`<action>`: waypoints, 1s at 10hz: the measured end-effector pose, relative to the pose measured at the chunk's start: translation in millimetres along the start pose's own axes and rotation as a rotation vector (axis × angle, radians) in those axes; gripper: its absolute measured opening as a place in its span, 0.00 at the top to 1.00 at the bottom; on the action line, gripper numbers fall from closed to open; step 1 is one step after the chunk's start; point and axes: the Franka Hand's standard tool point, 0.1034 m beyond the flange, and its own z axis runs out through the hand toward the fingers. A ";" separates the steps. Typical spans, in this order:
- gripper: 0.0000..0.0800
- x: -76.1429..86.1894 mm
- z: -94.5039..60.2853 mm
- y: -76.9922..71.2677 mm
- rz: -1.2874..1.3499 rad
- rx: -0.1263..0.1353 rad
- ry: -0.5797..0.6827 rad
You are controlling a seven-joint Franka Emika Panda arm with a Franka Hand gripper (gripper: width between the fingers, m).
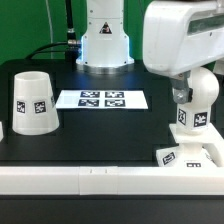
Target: Assemble lamp
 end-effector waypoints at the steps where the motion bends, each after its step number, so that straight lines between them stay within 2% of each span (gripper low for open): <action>1: 0.13 -0.6 0.2 0.1 -0.071 -0.004 -0.005; 5: 0.13 -3.1 0.7 2.7 -0.368 -0.013 -0.017; 8: 0.13 -6.9 1.0 6.7 -0.491 -0.015 -0.022; 9: 0.25 -7.0 1.0 6.6 -0.480 -0.015 -0.022; 10: 0.25 -7.0 0.9 6.7 -0.480 -0.015 -0.022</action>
Offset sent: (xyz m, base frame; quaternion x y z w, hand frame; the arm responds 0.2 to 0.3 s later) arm -0.0046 0.0019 0.0006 0.0004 -0.0008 -0.1585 0.9874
